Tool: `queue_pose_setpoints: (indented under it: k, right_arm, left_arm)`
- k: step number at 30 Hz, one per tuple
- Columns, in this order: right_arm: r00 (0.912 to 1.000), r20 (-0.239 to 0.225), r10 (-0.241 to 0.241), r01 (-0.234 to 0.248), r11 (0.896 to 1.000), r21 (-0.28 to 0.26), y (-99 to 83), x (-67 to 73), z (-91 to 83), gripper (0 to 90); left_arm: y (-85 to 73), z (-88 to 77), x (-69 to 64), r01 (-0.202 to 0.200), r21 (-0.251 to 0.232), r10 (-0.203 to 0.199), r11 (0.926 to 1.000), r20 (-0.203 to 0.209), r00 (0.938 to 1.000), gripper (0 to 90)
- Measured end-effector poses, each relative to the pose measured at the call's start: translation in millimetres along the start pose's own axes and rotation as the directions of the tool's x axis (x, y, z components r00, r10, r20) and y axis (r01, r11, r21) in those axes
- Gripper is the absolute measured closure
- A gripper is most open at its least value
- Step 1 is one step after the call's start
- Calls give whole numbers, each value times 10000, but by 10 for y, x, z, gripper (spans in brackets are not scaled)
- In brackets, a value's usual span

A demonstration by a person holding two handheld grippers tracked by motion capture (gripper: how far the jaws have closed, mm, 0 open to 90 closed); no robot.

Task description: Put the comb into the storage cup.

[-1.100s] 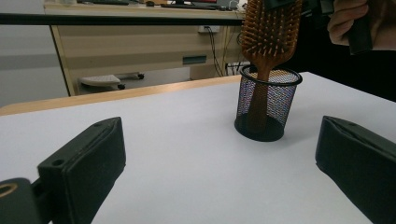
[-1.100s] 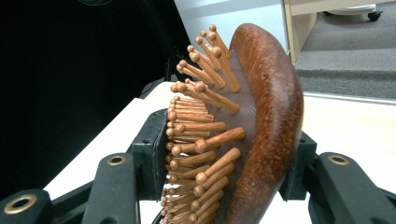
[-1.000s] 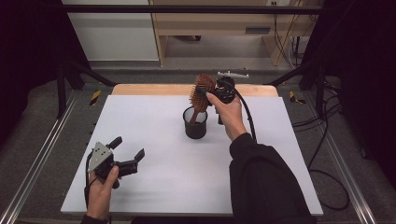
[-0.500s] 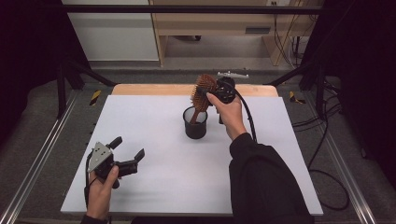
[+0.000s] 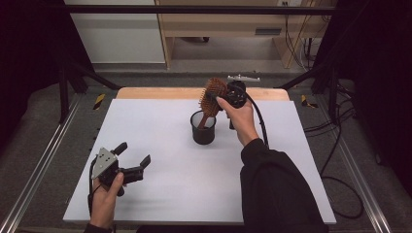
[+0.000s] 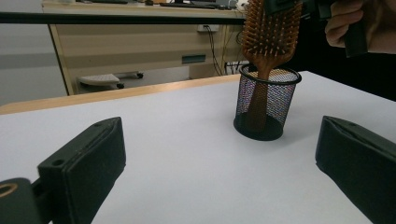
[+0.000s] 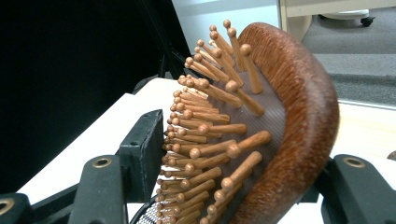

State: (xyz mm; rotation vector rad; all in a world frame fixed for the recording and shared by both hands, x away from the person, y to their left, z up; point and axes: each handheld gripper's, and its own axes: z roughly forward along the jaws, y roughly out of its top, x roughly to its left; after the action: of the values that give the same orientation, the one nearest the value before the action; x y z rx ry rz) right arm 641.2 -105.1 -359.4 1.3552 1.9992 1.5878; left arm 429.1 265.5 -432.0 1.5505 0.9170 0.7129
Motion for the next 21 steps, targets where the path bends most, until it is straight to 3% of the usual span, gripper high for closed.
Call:
queue_pose_setpoints:
  k: [21]
  right_arm:
    - [9999,84,101,-102,9998,163,-27,-74,-33,301]
  left_arm:
    - [-3,8,-6,-22,59,22,10000,69,10000,18]
